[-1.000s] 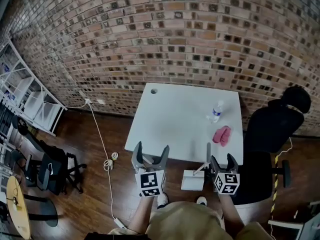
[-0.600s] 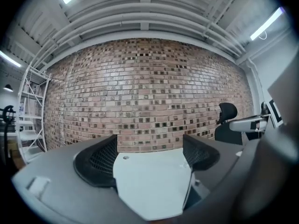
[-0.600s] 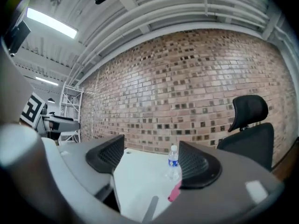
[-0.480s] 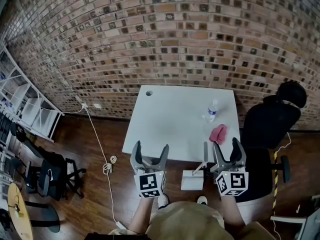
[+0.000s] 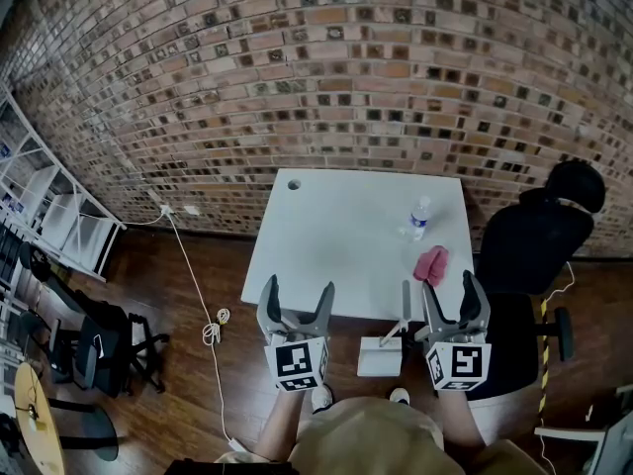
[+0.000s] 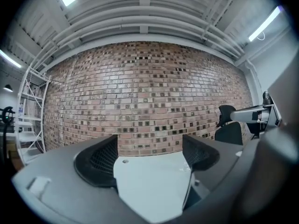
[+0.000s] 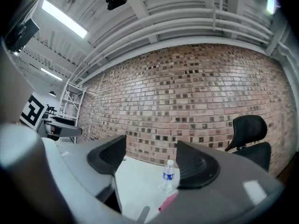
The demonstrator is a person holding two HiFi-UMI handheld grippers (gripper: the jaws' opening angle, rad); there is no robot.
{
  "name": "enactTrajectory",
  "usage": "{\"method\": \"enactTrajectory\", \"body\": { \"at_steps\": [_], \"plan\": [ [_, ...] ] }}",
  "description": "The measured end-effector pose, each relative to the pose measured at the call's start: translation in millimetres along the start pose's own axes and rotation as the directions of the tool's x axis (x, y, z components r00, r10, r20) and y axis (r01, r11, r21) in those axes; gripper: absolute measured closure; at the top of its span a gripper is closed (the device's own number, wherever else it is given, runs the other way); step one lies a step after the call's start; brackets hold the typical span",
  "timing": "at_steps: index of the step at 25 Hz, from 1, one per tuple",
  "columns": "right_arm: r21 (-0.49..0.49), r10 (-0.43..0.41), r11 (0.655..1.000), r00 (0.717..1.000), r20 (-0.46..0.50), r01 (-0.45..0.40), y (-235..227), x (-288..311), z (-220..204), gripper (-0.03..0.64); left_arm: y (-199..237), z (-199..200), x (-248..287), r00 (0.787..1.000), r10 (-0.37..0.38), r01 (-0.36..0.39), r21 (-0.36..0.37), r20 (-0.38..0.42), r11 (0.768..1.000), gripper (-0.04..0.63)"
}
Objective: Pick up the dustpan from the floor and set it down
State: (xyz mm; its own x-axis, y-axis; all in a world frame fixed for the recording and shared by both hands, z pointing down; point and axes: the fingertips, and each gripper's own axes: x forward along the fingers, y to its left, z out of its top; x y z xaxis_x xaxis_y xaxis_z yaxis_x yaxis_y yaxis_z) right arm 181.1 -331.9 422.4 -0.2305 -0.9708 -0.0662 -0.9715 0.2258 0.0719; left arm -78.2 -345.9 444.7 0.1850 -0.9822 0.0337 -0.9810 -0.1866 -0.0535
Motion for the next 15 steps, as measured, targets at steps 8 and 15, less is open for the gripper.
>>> {"method": "enactTrajectory", "body": {
  "at_steps": [8,15],
  "plan": [
    [0.017,-0.007,1.000,1.000,-0.019,0.007,-4,-2,-8,0.290,-3,6,1,1.000,-0.006,0.006,0.003,0.010,1.000,0.181],
    [0.028,-0.020,0.999,0.999,-0.047,0.021,-10,-6,-21,0.293,-4,-1,0,1.000,-0.007,0.007,0.003,-0.002,1.000,0.181]
  ]
}}
